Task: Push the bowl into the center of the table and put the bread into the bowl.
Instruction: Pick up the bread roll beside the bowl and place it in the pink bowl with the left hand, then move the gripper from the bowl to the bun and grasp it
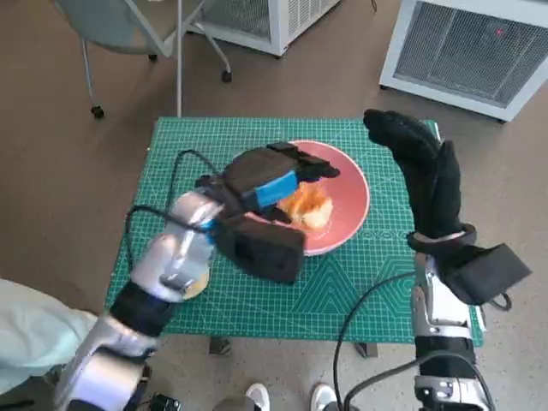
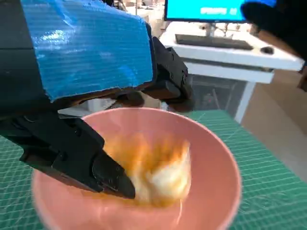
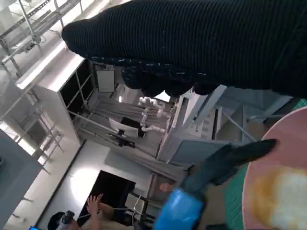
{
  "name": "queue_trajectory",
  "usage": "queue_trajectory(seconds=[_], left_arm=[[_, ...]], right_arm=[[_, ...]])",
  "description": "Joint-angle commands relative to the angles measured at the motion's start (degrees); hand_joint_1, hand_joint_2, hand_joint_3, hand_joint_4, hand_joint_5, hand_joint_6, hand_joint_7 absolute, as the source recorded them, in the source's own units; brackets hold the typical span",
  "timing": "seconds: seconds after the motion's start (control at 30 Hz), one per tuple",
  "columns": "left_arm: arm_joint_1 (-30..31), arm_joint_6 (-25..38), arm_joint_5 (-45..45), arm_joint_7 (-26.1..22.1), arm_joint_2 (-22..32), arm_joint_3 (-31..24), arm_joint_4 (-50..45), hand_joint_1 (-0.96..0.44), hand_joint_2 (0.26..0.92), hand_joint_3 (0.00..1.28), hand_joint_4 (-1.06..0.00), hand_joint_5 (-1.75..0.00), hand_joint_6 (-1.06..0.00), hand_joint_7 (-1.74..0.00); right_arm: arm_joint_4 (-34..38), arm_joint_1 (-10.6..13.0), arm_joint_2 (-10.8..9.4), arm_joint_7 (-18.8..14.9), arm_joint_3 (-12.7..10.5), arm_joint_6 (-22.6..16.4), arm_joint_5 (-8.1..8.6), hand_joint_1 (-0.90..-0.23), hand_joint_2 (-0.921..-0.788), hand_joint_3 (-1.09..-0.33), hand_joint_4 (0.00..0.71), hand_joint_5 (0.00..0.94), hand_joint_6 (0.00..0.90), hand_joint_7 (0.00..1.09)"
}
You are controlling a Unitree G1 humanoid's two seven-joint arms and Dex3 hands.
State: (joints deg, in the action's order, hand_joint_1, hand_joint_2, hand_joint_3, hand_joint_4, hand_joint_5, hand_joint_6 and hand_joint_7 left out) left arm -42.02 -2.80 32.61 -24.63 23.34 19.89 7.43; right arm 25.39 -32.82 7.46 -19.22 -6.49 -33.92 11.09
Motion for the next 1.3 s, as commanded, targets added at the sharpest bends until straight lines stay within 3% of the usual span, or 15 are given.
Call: queue_trajectory(seconds=[0.03,0.2,0.63,0.87,1.3], left_arm=[[2.95,0.97,-7.98,-7.36,5.8,-6.59,-8.81,-0.32,0.773,0.0,-0.12,0.0,-0.35,-0.02],[5.25,3.16,-18.13,-14.06,10.05,-13.58,-13.98,-0.33,0.768,0.0,-0.09,0.0,-0.34,-0.01],[13.67,1.17,-30.21,-18.85,20.48,-27.55,-16.83,-0.29,0.732,0.0,-0.09,0.0,-0.35,-0.01],[18.25,0.09,-28.61,-19.22,24.53,-28.25,-16.63,-0.28,0.731,0.0,-0.11,-0.01,-0.36,-0.02],[23.38,3.62,-24.59,-21.79,27.71,-22.65,-17.95,-0.28,0.736,0.0,-0.13,-0.01,-0.37,-0.01]], right_arm=[[0.32,1.15,-0.52,0.58,0.16,0.79,-0.21,-0.684,-0.921,-0.762,0.172,0.0,-0.001,0.52],[0.82,1.06,-0.91,0.92,0.41,0.54,-0.66,-0.682,-0.921,-0.762,0.172,0.0,-0.001,0.52],[2.45,0.49,-1.71,1.42,0.9,-0.46,-1.59,-0.689,-0.921,-0.759,0.179,0.003,-0.001,0.52],[3.42,-0.14,-1.62,0.99,0.88,-0.57,-1.28,-0.685,-0.921,-0.757,0.18,0.003,-0.001,0.51],[5.3,-1.76,-1.82,-1.32,0.99,-0.1,0.55,-0.674,-0.921,-0.759,0.177,0.001,-0.001,0.5]])
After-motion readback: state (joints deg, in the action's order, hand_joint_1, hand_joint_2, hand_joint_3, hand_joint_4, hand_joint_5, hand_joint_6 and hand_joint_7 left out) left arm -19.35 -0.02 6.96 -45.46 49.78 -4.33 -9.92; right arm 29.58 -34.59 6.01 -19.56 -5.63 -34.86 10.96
